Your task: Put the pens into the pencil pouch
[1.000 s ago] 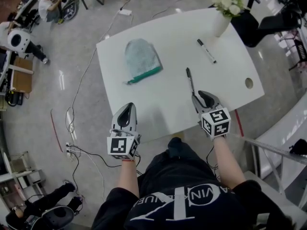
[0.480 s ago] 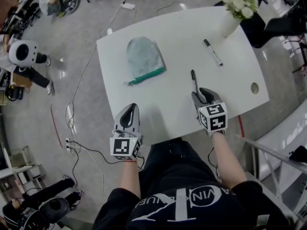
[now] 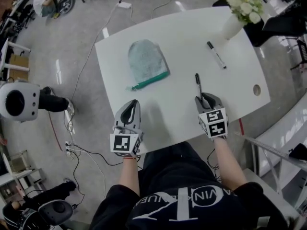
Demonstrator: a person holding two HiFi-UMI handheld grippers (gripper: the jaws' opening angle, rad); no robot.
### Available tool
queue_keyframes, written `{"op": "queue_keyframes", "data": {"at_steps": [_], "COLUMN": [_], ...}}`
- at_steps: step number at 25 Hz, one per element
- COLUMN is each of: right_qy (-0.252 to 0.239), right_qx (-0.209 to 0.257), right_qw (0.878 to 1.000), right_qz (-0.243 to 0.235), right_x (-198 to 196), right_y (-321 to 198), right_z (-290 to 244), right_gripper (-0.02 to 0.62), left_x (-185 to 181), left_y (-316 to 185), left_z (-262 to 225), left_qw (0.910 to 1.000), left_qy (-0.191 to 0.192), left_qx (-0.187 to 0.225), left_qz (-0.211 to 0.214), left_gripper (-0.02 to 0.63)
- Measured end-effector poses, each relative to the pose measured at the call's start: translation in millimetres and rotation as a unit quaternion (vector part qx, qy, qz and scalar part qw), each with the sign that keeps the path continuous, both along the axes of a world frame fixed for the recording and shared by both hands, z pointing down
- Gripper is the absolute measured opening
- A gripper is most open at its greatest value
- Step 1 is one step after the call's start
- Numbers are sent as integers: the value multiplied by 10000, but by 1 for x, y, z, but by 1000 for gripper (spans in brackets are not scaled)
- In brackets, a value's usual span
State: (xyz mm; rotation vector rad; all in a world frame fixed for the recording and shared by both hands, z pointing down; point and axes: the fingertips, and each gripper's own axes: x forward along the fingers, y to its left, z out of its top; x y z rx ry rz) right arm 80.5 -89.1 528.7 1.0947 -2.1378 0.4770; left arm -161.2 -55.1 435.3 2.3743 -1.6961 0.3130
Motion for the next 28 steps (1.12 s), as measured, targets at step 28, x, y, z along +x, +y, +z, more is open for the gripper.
{"op": "queue_keyframes", "data": {"at_steps": [28], "right_qy": [-956], "right_qx": [-317], "right_qw": [9949], "right_qz": [0], "right_x": [-43], "right_y": [6], "right_z": [-14], "right_gripper": [49], "left_x": [28], "left_y": [-81], "left_z": [55], "left_qw": [9329], "left_qy": [-2528], "left_qx": [-821], "left_qz": [2430], "left_gripper": [202]}}
